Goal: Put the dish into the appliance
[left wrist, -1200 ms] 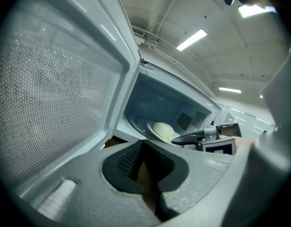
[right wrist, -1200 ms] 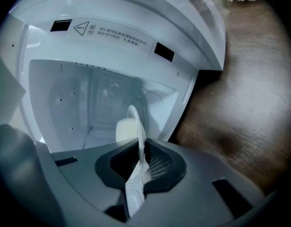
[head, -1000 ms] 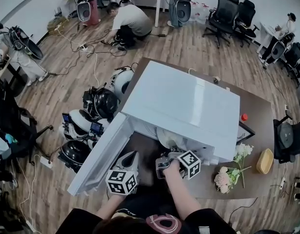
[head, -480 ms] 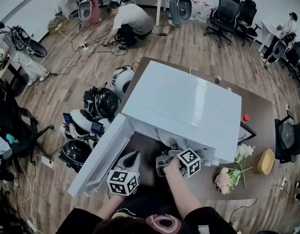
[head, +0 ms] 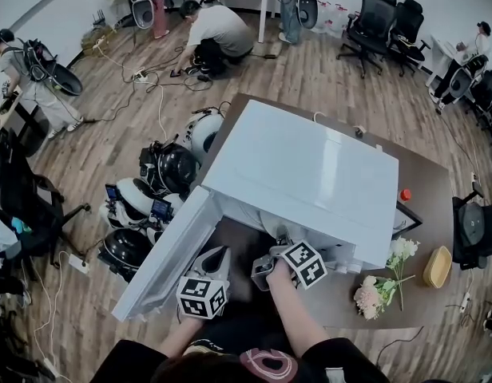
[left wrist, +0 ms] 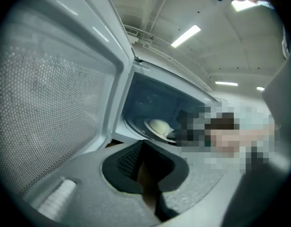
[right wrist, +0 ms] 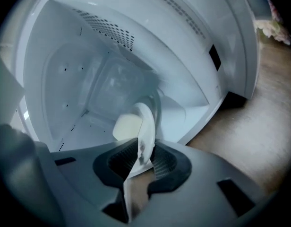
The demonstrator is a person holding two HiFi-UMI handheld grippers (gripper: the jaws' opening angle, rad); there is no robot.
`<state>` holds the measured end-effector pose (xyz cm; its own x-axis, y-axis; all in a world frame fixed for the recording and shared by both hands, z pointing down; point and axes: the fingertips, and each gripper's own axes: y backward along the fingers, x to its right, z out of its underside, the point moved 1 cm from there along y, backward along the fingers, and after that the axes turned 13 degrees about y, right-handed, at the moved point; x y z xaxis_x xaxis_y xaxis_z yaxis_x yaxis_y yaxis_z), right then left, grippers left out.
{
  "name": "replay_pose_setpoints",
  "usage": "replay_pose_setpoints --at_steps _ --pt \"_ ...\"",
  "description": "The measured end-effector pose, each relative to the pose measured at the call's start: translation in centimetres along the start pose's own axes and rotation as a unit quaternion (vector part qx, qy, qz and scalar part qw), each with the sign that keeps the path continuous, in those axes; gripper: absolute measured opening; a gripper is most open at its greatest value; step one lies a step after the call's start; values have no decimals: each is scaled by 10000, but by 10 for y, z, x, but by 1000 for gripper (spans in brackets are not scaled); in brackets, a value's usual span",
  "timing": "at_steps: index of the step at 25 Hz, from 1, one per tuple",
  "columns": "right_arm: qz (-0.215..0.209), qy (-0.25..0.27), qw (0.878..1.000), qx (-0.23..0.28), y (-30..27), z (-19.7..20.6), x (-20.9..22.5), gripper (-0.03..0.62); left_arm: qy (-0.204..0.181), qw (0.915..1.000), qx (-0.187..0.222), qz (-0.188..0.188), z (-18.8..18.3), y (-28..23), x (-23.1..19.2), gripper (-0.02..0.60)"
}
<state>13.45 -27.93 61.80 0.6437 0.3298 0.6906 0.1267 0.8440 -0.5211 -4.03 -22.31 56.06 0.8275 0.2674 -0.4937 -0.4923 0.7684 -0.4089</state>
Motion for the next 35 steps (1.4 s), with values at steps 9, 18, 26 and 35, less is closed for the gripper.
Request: replay_pose_setpoints --at_steps 9,18,26,35 --pt "-44 833 9963 -208 -2 -3 -16 199 -206 9997 -79 85 2 -7 8 6" --pt "-178 887 9956 -235 -5 -7 -30 374 -403 9991 -133 82 3 -5 8 6" --pt "-141 1094 9936 -255 -11 -15 -31 467 -503 9984 -233 108 10 -6 12 6" --pt "-247 1244 9910 -428 -13 -13 -37 511 -543 9982 -235 91 10 -5 12 6"
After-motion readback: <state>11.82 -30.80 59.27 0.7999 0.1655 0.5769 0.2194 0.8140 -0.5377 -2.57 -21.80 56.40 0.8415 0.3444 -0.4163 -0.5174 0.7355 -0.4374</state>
